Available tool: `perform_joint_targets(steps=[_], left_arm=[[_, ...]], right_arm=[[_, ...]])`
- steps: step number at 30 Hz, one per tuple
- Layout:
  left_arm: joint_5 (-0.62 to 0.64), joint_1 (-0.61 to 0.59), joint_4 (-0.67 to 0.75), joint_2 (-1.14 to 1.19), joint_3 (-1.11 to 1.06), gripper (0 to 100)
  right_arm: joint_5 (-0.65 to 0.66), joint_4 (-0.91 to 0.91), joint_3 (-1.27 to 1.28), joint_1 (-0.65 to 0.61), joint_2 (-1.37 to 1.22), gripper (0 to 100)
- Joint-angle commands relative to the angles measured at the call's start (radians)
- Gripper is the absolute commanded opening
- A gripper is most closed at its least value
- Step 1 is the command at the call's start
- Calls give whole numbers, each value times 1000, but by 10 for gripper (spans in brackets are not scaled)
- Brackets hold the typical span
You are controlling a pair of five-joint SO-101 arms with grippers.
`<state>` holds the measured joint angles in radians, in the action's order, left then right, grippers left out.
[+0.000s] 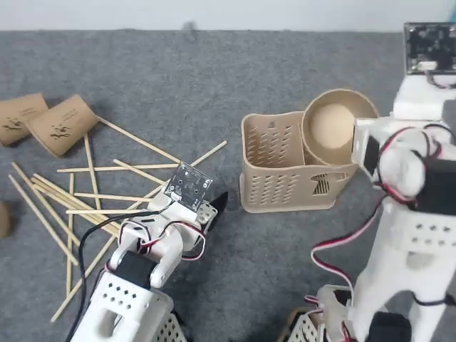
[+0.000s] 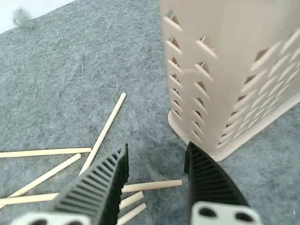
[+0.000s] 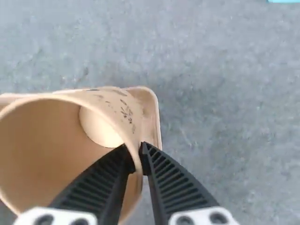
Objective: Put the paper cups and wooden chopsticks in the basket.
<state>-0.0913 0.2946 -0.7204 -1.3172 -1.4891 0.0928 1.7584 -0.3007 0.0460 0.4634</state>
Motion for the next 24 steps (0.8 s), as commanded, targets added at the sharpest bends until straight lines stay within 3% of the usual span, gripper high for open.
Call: perform_joint_targets(steps=[1,13,19,24], left_arm=[[-9,-6,23,-6,5,188],[-9,-6,23,-6,5,188],[-9,-6,23,-6,4,188],[-9,-6,21,-6,4,188]], right_arm=[[25,42,25,-5,-5,7],[60,41,64,36,-124,17],[58,39,48,44,-162,189],[25,36,-44,79,-134,199]])
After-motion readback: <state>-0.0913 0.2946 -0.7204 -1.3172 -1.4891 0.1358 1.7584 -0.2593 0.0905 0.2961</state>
